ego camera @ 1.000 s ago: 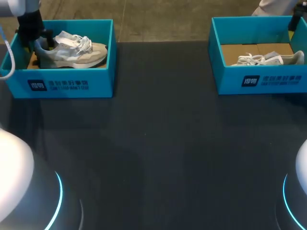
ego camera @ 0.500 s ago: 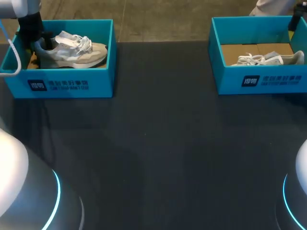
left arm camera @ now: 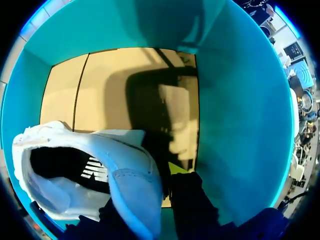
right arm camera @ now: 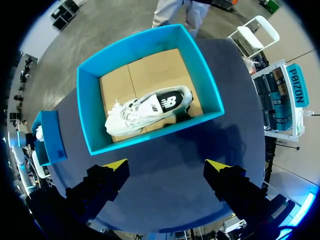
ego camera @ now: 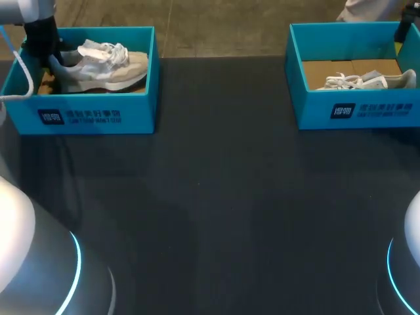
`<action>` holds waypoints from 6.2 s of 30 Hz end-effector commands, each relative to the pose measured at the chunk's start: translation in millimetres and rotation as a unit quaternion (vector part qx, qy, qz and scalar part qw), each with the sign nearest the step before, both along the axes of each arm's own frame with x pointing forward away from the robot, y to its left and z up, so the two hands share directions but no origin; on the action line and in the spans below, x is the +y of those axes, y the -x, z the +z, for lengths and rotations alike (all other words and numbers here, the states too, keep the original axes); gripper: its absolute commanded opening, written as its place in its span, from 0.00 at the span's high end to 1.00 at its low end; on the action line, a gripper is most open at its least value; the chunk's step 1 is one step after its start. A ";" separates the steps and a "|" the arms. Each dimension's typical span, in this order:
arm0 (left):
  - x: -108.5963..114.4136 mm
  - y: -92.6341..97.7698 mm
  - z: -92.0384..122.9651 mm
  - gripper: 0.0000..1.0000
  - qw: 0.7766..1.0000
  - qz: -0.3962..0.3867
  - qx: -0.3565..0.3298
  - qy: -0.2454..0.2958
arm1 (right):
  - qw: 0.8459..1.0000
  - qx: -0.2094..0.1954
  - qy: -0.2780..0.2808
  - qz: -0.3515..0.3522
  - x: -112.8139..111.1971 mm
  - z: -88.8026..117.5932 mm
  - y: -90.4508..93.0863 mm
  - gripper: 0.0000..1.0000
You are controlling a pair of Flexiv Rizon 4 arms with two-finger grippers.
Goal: Take the shoe out of the shoebox, open the shoe tongue, remove and reinsert the insole, then place the shoe into the shoebox
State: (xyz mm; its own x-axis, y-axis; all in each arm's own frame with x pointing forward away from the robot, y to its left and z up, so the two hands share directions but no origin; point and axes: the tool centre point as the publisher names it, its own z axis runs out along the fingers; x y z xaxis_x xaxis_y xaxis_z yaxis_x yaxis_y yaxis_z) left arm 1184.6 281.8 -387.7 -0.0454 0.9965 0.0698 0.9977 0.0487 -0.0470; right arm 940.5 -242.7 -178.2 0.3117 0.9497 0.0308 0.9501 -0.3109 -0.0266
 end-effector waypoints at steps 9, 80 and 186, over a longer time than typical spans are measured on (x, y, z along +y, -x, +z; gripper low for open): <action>0.2 25.0 38.8 1.00 1.000 -0.009 -0.029 0.000 | 1.000 0.000 0.001 -0.001 0.3 0.1 0.0 0.00; -4.9 197.6 242.6 1.00 0.993 -0.001 -0.116 -0.007 | 1.000 0.000 0.001 -0.001 0.3 0.1 0.0 0.00; -323.0 521.0 45.6 1.00 0.996 -0.072 -0.043 -0.032 | 1.000 0.000 0.001 -0.001 0.3 0.1 0.0 0.00</action>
